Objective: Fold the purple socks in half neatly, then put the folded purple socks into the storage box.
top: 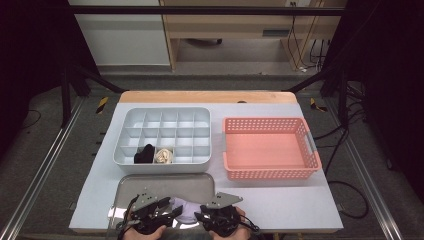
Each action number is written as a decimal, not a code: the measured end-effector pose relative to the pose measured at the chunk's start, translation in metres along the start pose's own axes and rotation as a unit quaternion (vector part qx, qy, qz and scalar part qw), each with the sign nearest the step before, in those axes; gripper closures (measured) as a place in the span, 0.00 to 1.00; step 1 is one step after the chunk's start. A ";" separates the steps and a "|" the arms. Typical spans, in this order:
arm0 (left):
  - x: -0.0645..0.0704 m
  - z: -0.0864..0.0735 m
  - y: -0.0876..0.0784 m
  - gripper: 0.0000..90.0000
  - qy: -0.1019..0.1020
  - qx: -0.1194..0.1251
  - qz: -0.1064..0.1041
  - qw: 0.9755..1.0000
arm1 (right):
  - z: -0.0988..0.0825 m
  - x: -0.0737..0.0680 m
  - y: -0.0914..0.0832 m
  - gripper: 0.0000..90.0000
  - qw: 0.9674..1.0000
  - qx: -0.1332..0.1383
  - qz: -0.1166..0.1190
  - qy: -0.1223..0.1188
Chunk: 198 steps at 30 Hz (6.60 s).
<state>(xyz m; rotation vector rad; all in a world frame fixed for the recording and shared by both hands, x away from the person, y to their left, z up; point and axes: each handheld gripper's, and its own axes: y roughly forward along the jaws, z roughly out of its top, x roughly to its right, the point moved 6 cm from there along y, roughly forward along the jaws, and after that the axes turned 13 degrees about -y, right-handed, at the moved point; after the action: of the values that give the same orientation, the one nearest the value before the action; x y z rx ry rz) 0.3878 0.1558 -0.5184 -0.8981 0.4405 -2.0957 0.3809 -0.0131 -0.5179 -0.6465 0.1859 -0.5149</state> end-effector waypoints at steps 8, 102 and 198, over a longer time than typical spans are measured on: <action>0.007 -0.005 0.003 0.45 0.008 -0.016 -0.021 1.000 | -0.002 0.004 0.001 0.79 1.000 -0.001 0.001 0.003; 0.019 0.153 -0.019 0.73 0.085 0.052 0.010 0.995 | -0.058 0.111 -0.105 0.53 0.976 0.006 -0.199 0.082; -0.038 0.129 -0.032 0.53 0.067 0.077 0.045 0.994 | -0.016 0.088 -0.084 0.44 0.985 0.044 -0.158 0.056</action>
<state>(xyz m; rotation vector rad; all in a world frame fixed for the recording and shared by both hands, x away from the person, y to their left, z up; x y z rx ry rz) 0.4804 0.2042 -0.4289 -0.6404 0.3744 -2.0827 0.4176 -0.1234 -0.4794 -0.5637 0.1660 -0.8611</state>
